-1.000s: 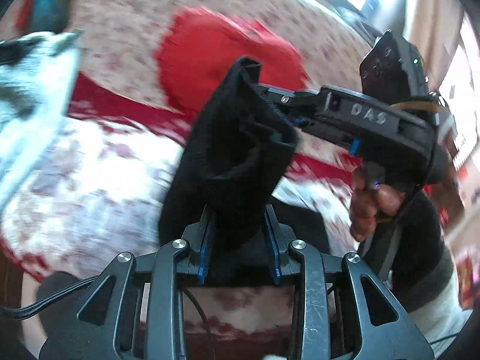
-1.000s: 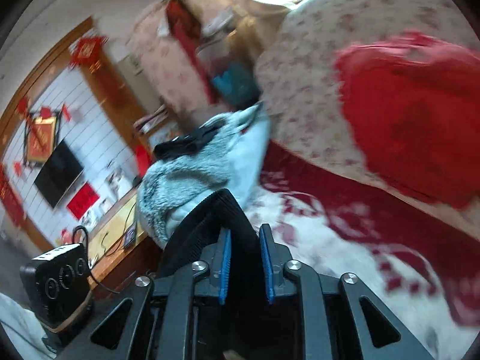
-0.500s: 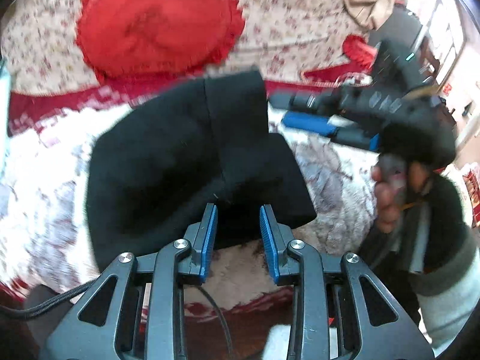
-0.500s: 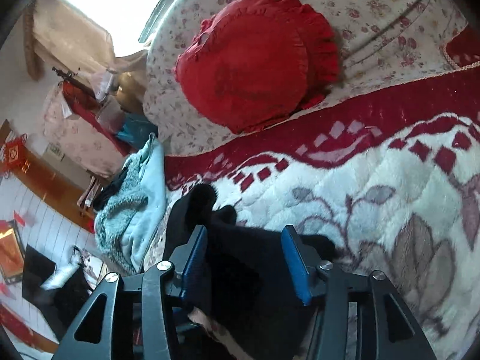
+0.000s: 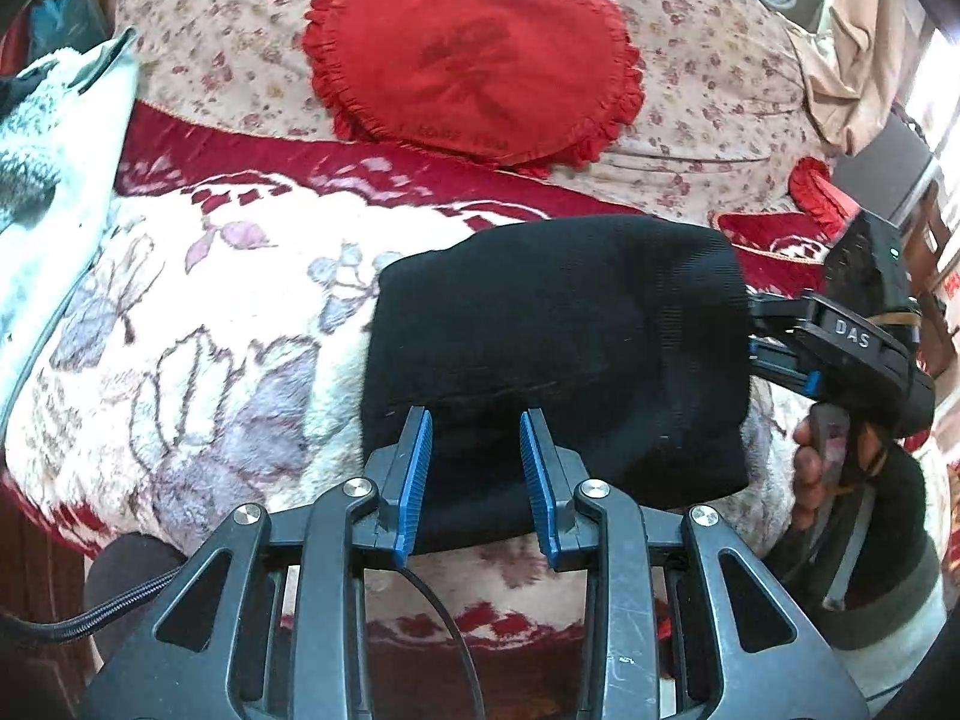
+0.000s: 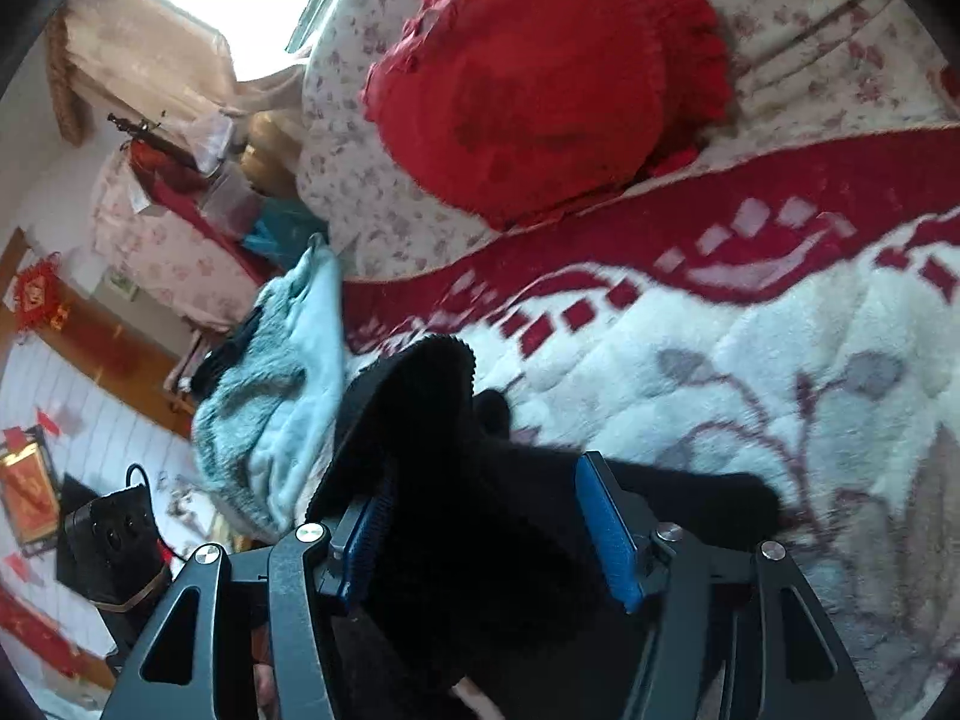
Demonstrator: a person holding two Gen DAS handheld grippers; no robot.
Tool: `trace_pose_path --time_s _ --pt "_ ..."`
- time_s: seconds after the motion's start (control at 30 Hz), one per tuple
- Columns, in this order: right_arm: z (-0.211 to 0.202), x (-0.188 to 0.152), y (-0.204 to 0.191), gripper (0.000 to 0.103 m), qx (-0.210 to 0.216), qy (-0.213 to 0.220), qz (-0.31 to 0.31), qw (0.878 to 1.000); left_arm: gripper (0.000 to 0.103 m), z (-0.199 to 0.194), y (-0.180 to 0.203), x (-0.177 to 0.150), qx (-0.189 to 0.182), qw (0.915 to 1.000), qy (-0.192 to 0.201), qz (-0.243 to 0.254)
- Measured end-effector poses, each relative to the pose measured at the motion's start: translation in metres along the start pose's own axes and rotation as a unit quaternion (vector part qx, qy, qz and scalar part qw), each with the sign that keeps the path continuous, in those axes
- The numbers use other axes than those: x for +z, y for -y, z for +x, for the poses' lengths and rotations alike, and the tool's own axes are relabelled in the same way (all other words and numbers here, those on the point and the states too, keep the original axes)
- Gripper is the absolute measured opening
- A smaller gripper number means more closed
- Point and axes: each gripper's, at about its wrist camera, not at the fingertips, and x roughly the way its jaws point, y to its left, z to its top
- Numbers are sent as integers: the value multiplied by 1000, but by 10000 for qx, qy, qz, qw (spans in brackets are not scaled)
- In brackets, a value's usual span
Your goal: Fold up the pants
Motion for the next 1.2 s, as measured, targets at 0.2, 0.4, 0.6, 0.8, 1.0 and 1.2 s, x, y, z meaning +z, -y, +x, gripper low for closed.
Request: trace_pose_path --time_s 0.2,0.4,0.6,0.8,1.0,1.2 --pt "-42 -1 17 62 296 346 126 9989 31 10 4 -1 -44 9999 -120 -6" --pt "-19 5 1 72 972 241 -184 9948 34 15 10 -2 49 9999 -115 37" --pt "35 -3 -18 62 485 -590 -752 9942 34 14 6 -4 63 9999 -138 -46" --pt "3 -4 -52 13 527 -367 -1123 9916 34 -4 5 8 84 9999 114 -90" --pt "-48 -2 -54 3 102 -59 -1343 9909 36 -1 15 16 -24 9998 203 -78" --pt "-43 -5 -9 20 -68 -15 -691 9976 36 11 17 8 16 10000 -28 -79"
